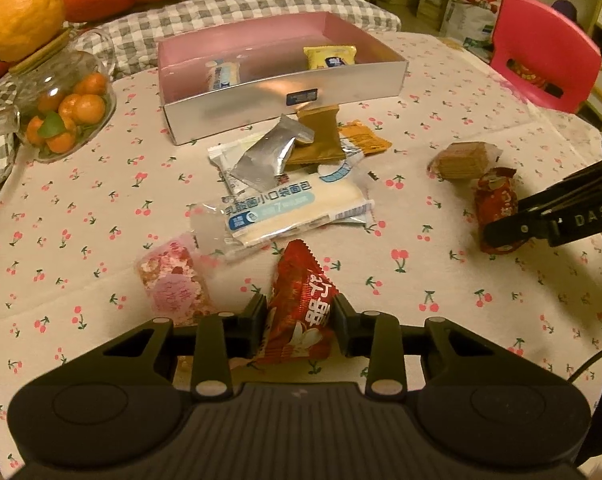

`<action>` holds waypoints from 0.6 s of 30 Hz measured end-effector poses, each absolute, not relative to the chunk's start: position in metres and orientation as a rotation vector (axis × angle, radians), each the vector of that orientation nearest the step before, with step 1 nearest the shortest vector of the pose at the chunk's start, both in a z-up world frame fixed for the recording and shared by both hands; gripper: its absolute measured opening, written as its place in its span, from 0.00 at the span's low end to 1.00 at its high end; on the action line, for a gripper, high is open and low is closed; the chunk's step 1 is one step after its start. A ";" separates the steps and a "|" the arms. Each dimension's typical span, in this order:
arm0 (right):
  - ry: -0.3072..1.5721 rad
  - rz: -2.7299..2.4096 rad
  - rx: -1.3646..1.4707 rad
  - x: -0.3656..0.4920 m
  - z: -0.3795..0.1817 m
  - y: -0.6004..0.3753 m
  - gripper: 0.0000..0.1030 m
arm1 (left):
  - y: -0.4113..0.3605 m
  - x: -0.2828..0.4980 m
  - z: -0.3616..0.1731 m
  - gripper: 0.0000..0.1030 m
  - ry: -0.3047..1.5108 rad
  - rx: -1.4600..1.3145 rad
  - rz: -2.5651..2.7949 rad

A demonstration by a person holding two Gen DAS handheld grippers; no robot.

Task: Organize snacks
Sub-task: 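Grasp the red candy packet with left tool while right tool grasps another red packet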

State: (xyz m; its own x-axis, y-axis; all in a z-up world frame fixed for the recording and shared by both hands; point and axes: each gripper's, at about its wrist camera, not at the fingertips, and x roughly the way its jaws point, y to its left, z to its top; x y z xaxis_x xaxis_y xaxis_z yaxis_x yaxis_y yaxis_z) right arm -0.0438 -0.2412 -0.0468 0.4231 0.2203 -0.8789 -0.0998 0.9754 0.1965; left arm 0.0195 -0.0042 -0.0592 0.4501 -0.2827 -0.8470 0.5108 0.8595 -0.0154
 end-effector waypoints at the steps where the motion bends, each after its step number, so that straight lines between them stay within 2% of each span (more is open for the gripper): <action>1: 1.116 0.202 0.119 -0.044 -0.047 -0.241 0.40 | -0.005 0.019 -0.059 0.31 0.990 0.256 -0.501; 10: 1.101 0.209 0.135 -0.047 -0.041 -0.244 0.33 | -0.007 0.017 -0.052 0.31 0.989 0.238 -0.521; 12: 1.103 0.219 0.153 -0.046 -0.039 -0.245 0.21 | -0.007 0.018 -0.048 0.31 0.984 0.229 -0.523; 18: 1.103 0.228 0.211 -0.044 -0.035 -0.248 0.19 | -0.006 0.020 -0.037 0.31 0.967 0.182 -0.535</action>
